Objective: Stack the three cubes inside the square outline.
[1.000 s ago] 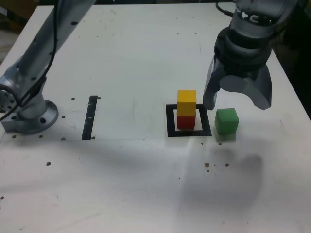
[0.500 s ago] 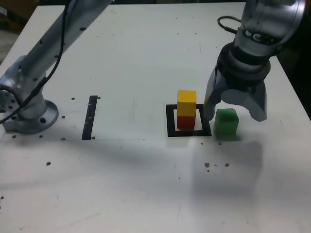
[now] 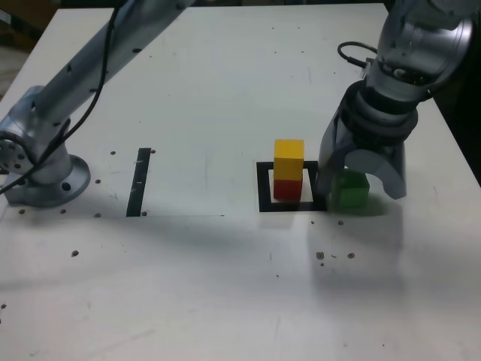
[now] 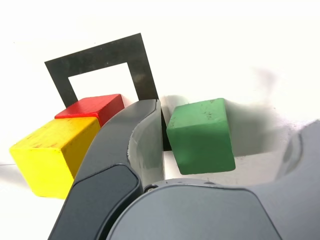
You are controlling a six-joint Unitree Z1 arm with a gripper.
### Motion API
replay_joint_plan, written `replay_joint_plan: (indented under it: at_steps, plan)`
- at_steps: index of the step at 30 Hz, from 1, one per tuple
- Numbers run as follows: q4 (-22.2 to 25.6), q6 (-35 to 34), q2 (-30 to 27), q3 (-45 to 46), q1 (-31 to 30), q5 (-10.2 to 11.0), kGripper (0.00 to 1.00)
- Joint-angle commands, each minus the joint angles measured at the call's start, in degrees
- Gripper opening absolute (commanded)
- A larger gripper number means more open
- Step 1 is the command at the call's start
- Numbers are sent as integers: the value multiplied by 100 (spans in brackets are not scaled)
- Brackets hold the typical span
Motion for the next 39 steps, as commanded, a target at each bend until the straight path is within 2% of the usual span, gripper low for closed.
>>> replay_joint_plan:
  at_steps: [1, 3, 9, 16, 24, 30, 39]
  plan:
    - [-12, -18, 51, 14, 23, -21, 69]
    - [-21, -28, 75, 13, 31, -36, 63]
    - [-82, -34, 134, 5, 56, -112, 55]
    - [-188, -33, 159, -11, 62, -189, 33]
    - [-280, -28, 226, -76, 62, -319, 19]
    - [-192, 21, 209, -256, 56, -336, 17]
    - [403, 186, -683, -434, -90, -7, 17]
